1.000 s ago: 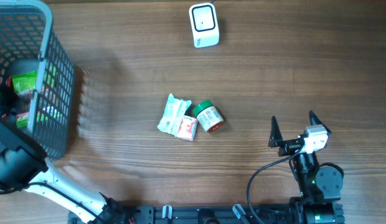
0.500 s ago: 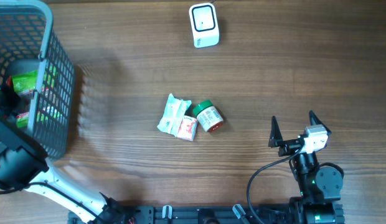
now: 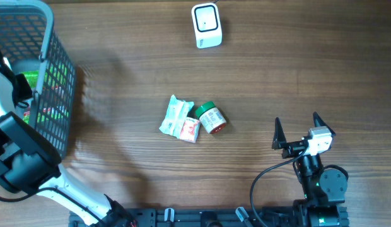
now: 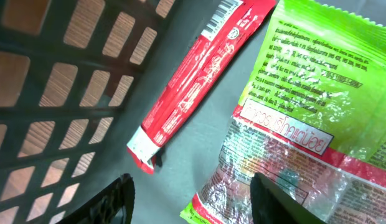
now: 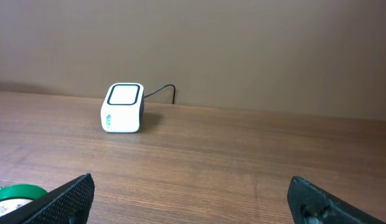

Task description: Scan the item barcode

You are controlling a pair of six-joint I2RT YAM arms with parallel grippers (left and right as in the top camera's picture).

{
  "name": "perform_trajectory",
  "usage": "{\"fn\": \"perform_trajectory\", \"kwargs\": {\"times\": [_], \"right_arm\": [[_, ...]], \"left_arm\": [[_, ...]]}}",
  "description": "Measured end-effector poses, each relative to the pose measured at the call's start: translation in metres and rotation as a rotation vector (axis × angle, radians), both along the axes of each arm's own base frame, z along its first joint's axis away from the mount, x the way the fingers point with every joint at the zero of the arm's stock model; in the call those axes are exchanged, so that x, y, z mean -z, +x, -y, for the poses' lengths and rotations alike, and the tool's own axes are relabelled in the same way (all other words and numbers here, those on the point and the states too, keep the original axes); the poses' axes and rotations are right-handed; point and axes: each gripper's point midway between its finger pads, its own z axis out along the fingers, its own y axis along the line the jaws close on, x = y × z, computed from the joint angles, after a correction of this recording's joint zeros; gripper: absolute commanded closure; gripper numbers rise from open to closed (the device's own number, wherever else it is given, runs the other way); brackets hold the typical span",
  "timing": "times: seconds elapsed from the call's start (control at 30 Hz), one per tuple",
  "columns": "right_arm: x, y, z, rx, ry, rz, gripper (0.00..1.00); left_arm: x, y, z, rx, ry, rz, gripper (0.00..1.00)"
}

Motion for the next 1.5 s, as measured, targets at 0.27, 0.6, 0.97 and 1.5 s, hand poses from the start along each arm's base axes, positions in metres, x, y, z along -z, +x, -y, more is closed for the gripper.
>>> {"fn": "perform_trajectory", "kwargs": {"times": [0.27, 0.6, 0.97, 1.5], "right_arm": [[0.0, 0.0, 0.0, 0.0, 0.0, 0.0, 0.0], [0.0, 0.0, 0.0, 0.0, 0.0, 0.0, 0.0], [0.0, 0.0, 0.0, 0.0, 0.0, 0.0, 0.0], [0.0, 0.0, 0.0, 0.0, 0.0, 0.0, 0.0]], "left_arm": [[-0.002, 0.004, -0.008, 0.077, 0.015, 0.003, 0.56], [0.027, -0.011, -0.028, 0.091, -0.029, -0.031, 0.51], [0.052, -0.006, -0.037, 0.101, -0.03, -0.044, 0.71], [0.052, -0.014, -0.051, 0.012, -0.027, -0.007, 0.96]]}}
